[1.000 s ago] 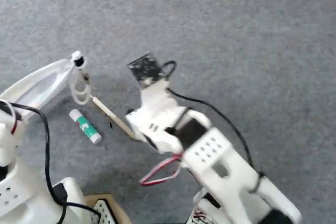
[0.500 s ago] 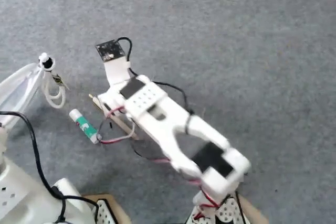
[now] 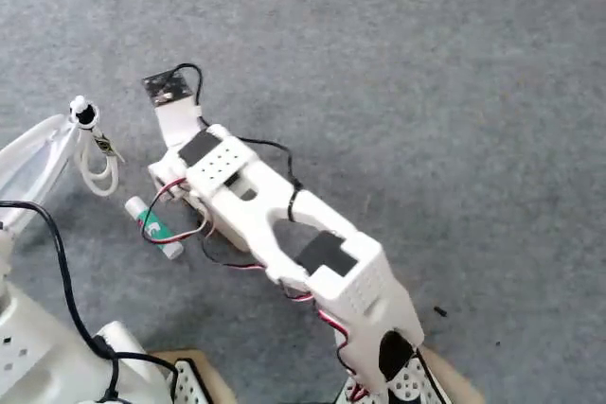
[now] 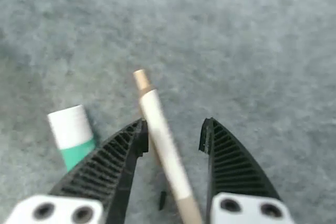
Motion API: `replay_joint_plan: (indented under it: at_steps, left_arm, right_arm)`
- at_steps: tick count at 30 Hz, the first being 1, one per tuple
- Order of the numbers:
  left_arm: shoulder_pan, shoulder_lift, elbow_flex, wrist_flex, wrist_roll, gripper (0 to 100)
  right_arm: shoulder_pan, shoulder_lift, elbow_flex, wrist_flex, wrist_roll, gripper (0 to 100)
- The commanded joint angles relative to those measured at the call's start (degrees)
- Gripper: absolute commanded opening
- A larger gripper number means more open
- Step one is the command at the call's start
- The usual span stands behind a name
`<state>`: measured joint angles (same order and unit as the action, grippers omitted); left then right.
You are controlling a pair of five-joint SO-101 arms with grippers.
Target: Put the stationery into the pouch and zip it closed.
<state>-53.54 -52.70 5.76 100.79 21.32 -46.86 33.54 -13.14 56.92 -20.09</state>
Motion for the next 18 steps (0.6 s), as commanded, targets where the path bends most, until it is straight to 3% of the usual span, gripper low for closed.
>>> replay_joint_plan:
  at_steps: [1,8,18]
  left_arm:
    - [-0.13,-0.35,-2.95,0.0,-0.53,3]
    - [-0.13,-0.35,-2.95,0.0,-0.53,3]
    - [-0.13,-0.35,-2.95,0.0,-0.53,3]
  right_arm:
    - [-2.11,1.45,-7.52,2.9,-0.35,17.8]
    - [-1.05,11.74,-16.04,4.57,-0.35,17.8]
    - [-0.79,23.34,-35.56,17.23,-0.35,17.6]
